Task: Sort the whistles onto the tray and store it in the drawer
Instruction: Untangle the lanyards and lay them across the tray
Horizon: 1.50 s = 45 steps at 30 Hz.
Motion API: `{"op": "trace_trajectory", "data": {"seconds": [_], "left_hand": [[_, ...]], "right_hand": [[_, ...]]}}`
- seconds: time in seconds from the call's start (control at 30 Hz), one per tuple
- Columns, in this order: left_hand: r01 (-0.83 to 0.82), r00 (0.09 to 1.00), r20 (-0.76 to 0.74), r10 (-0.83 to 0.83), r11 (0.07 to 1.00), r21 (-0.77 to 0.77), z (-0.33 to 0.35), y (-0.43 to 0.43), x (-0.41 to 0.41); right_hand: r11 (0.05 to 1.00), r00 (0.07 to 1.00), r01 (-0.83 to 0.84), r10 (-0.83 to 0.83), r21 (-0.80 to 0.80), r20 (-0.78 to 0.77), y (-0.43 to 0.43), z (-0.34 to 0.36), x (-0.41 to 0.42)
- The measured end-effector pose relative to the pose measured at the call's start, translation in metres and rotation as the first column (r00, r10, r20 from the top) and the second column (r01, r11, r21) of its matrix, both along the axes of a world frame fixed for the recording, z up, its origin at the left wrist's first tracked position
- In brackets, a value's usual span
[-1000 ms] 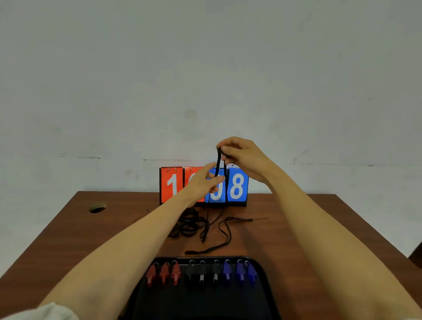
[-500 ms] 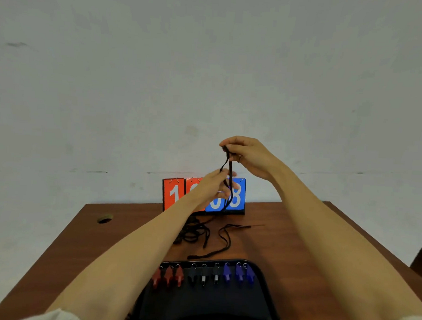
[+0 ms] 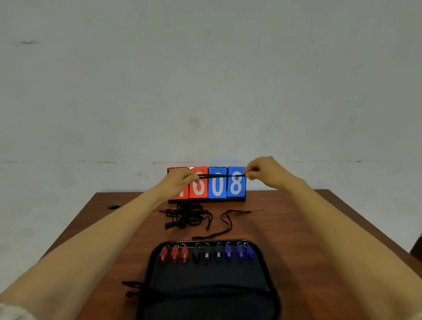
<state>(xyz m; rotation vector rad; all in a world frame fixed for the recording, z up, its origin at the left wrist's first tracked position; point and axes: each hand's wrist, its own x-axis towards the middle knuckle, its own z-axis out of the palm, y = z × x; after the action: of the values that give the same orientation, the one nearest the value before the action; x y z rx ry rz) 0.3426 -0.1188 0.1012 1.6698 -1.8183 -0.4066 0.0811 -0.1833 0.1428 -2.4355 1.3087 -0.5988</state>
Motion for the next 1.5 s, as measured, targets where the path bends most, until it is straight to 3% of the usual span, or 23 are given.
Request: {"op": "trace_trajectory", "data": {"seconds": [0.17, 0.3, 0.43, 0.53, 0.67, 0.83, 0.97, 1.1, 1.33, 1.5], "left_hand": [[0.012, 0.990, 0.142, -0.020, 0.998, 0.057, -0.018, 0.023, 0.020], [-0.064, 0.971, 0.234, 0.045, 0.995, 0.075, -0.042, 0.043, 0.028], [-0.254, 0.842, 0.507, 0.184, 0.964, 0.072, -0.079, 0.060, 0.036], [-0.272, 0.873, 0.439, 0.211, 0.959, 0.078, -0.097, 0.075, 0.037], [-0.257, 0.957, 0.164, 0.239, 0.961, 0.099, -0.118, 0.099, 0.040], [-0.357, 0.928, -0.038, 0.370, 0.914, 0.194, -0.146, 0.126, 0.042], [-0.367, 0.925, -0.004, 0.381, 0.894, 0.257, -0.161, 0.138, 0.041], [-0.375, 0.910, -0.062, 0.411, 0.877, 0.299, -0.177, 0.145, 0.040], [-0.350, 0.928, -0.046, 0.371, 0.905, 0.243, -0.196, 0.160, 0.041], [-0.351, 0.936, 0.051, 0.347, 0.921, 0.169, -0.209, 0.167, 0.044]], "right_hand": [[0.992, 0.996, 0.076, -0.080, -0.102, -0.033, 0.007, -0.040, -0.013], [0.996, 0.995, 0.082, -0.084, -0.037, -0.059, 0.022, -0.082, -0.023], [0.990, 0.991, 0.136, -0.135, 0.047, -0.023, 0.038, -0.121, -0.028], [0.970, 0.976, 0.206, -0.213, 0.130, 0.043, 0.048, -0.141, -0.034], [0.930, 0.955, 0.247, -0.281, 0.272, 0.095, 0.059, -0.163, -0.042], [0.894, 0.930, 0.297, -0.351, 0.337, 0.112, 0.073, -0.186, -0.050], [0.865, 0.943, 0.272, -0.326, 0.422, 0.060, 0.082, -0.198, -0.054], [0.850, 0.935, 0.296, -0.351, 0.436, 0.048, 0.090, -0.207, -0.060], [0.862, 0.940, 0.328, -0.340, 0.386, -0.041, 0.099, -0.216, -0.075], [0.874, 0.952, 0.305, -0.294, 0.377, -0.090, 0.106, -0.225, -0.081]]}}
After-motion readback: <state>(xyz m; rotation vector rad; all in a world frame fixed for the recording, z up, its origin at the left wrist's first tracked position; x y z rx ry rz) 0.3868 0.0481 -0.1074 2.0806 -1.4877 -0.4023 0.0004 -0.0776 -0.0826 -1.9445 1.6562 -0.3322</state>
